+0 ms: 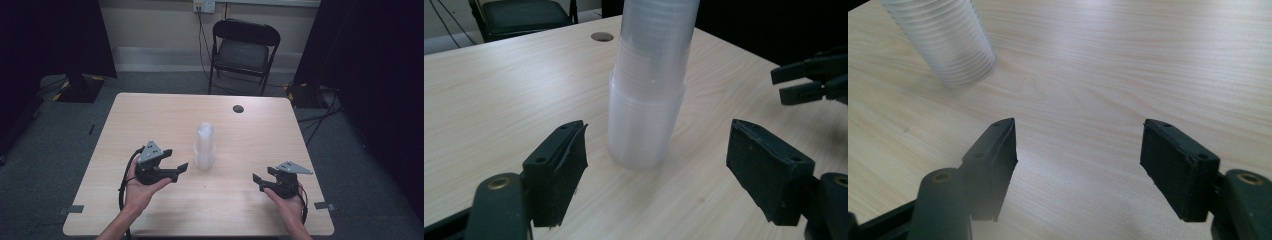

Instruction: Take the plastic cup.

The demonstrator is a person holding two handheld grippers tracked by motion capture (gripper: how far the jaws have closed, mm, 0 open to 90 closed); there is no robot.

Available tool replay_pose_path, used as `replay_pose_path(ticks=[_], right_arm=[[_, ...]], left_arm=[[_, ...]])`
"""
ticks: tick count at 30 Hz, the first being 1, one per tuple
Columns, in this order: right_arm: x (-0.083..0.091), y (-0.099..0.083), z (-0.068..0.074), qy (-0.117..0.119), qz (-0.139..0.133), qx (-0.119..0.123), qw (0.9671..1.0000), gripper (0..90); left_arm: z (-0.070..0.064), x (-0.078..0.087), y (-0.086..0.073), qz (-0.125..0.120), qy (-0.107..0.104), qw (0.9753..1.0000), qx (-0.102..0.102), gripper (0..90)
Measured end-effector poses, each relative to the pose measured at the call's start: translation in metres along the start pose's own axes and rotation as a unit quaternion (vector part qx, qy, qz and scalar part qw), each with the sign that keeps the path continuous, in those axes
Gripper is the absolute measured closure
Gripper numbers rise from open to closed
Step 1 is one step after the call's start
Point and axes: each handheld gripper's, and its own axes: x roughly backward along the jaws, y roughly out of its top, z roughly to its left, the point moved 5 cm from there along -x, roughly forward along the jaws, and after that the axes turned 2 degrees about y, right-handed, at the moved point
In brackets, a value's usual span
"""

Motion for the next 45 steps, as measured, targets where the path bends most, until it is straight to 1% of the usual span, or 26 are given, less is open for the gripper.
replay_pose_path(ticks=[1, 2, 3, 4, 5, 8, 10, 11, 14, 18, 20, 22, 23, 25, 26, 27, 30, 35, 37, 38, 41, 44, 45], right_arm=[[0.0, 0.001, 0.0, 0.001, -0.001, 0.003, 1.0, 30.9], [0.001, 0.001, 0.001, 0.0, -0.001, 0.002, 1.0, 30.9], [0.001, 0.001, 0.001, 0.002, -0.001, 0.002, 1.0, 30.9], [0.001, 0.001, 0.001, 0.002, -0.003, 0.005, 1.0, 31.0], [0.001, 0.001, 0.002, 0.003, -0.003, 0.008, 1.0, 31.3], [0.002, 0.001, 0.004, 0.006, -0.002, 0.011, 0.9999, 31.3], [0.003, 0.001, 0.006, 0.006, -0.004, 0.016, 0.9998, 31.2], [0.003, 0.002, 0.006, 0.006, -0.004, 0.019, 0.9998, 31.2], [0.002, 0.001, 0.005, 0.007, -0.004, 0.015, 0.9999, 30.9], [0.001, 0.001, 0.004, 0.007, -0.002, 0.014, 0.9999, 30.9], [0.0, 0.001, 0.004, 0.007, -0.001, 0.014, 0.9999, 30.9], [0.0, 0.001, 0.004, 0.007, -0.001, 0.017, 0.9998, 30.9], [0.0, 0.001, 0.005, 0.007, 0.0, 0.016, 0.9998, 30.7], [-0.001, 0.0, 0.005, 0.008, 0.003, 0.014, 0.9999, 30.8], [-0.001, 0.0, 0.005, 0.008, 0.003, 0.013, 0.9999, 30.7], [-0.001, 0.0, 0.005, 0.008, 0.003, 0.013, 0.9999, 30.8], [-0.001, 0.0, 0.005, 0.007, 0.004, 0.014, 0.9999, 30.8], [-0.002, -0.001, 0.005, 0.006, 0.004, 0.015, 0.9999, 30.7], [-0.002, -0.001, 0.004, 0.005, 0.005, 0.017, 0.9998, 30.8], [-0.002, -0.001, 0.004, 0.005, 0.005, 0.017, 0.9998, 30.8], [-0.003, -0.002, 0.004, 0.002, 0.008, 0.02, 0.9998, 30.8], [-0.003, -0.003, 0.004, 0.002, 0.01, 0.02, 0.9998, 30.8], [-0.003, -0.004, 0.003, -0.001, 0.013, 0.022, 0.9997, 30.8]], left_arm=[[0.0, -0.003, 0.003, 0.001, 0.007, 1.0, -0.001, 23.9], [0.001, -0.007, 0.005, 0.0, 0.008, 0.9999, 0.009, 24.0], [0.001, -0.009, 0.006, -0.004, 0.011, 0.9999, 0.012, 24.6], [0.002, -0.012, 0.007, -0.002, 0.01, 0.9998, 0.016, 24.8], [0.002, -0.015, 0.009, 0.001, 0.002, 0.9998, 0.019, 23.6], [0.003, -0.018, 0.012, 0.0, 0.002, 0.9999, 0.016, 21.9], [0.004, -0.022, 0.018, -0.004, 0.004, 0.9999, 0.01, 21.8], [0.003, -0.023, 0.021, -0.007, 0.002, 0.9999, 0.01, 21.3], [0.001, -0.027, 0.028, -0.011, -0.002, 0.9999, 0.004, 20.8], [0.0, -0.031, 0.038, -0.024, -0.007, 0.9997, 0.007, 20.4], [-0.001, -0.033, 0.043, -0.024, -0.01, 0.9996, 0.006, 19.9], [-0.001, -0.034, 0.044, -0.026, -0.008, 0.9996, 0.003, 19.9], [-0.002, -0.037, 0.049, -0.032, -0.011, 0.9994, 0.001, 19.9], [-0.003, -0.041, 0.052, -0.042, -0.013, 0.999, 0.003, 19.6], [-0.003, -0.041, 0.052, -0.042, -0.013, 0.999, 0.003, 19.3], [-0.004, -0.046, 0.053, -0.042, -0.012, 0.999, 0.001, 18.7], [-0.006, -0.052, 0.056, -0.043, -0.016, 0.9989, -0.002, 18.3], [-0.007, -0.063, 0.059, -0.04, -0.011, 0.9989, -0.022, 20.2], [-0.007, -0.069, 0.059, -0.037, -0.011, 0.9991, -0.016, 20.2], [-0.007, -0.069, 0.059, -0.037, -0.011, 0.9991, -0.016, 20.2], [-0.009, -0.078, 0.055, -0.022, -0.012, 0.9995, -0.02, 20.1], [-0.008, -0.083, 0.053, -0.022, -0.008, 0.9994, -0.025, 19.6], [-0.006, -0.087, 0.051, -0.017, -0.006, 0.9995, -0.027, 19.5]])
